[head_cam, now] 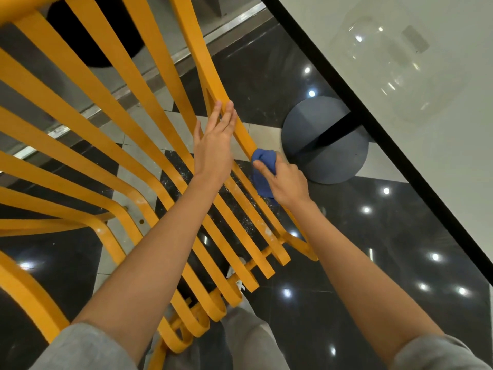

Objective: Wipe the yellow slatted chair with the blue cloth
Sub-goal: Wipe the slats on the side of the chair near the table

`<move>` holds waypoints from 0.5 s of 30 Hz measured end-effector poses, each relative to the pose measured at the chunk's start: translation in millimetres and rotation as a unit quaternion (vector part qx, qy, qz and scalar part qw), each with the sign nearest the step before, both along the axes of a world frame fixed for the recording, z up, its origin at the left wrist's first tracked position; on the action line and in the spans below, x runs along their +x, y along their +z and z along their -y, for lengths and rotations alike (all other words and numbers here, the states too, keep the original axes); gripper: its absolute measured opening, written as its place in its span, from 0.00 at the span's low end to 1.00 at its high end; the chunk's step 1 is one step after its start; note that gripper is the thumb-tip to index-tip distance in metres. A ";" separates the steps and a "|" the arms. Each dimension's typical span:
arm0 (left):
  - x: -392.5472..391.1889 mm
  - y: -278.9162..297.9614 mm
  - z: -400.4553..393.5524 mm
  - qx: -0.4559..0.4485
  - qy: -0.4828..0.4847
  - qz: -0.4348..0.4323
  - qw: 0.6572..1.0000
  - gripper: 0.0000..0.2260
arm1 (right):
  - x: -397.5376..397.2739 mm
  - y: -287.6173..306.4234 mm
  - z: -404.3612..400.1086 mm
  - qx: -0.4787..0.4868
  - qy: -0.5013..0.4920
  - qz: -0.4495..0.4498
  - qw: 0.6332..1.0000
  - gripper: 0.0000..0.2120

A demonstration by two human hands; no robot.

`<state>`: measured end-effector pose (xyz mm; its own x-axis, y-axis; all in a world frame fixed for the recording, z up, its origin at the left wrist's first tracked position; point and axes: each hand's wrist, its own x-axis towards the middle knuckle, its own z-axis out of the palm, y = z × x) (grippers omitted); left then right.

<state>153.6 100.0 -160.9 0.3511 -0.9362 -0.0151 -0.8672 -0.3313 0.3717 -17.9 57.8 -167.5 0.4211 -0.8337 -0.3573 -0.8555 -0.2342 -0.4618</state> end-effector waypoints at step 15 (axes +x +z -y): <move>-0.9 -0.7 -0.7 -0.002 0.002 -0.012 1.000 0.36 | -1.3 -5.3 -6.8 0.026 -0.089 0.040 0.995 0.23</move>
<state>152.7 100.7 -161.6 0.3539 -0.9351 -0.0199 -0.8567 -0.3326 0.3943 -19.2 64.7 -172.8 0.2972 -0.8787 -0.3736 -0.8416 -0.0562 -0.5372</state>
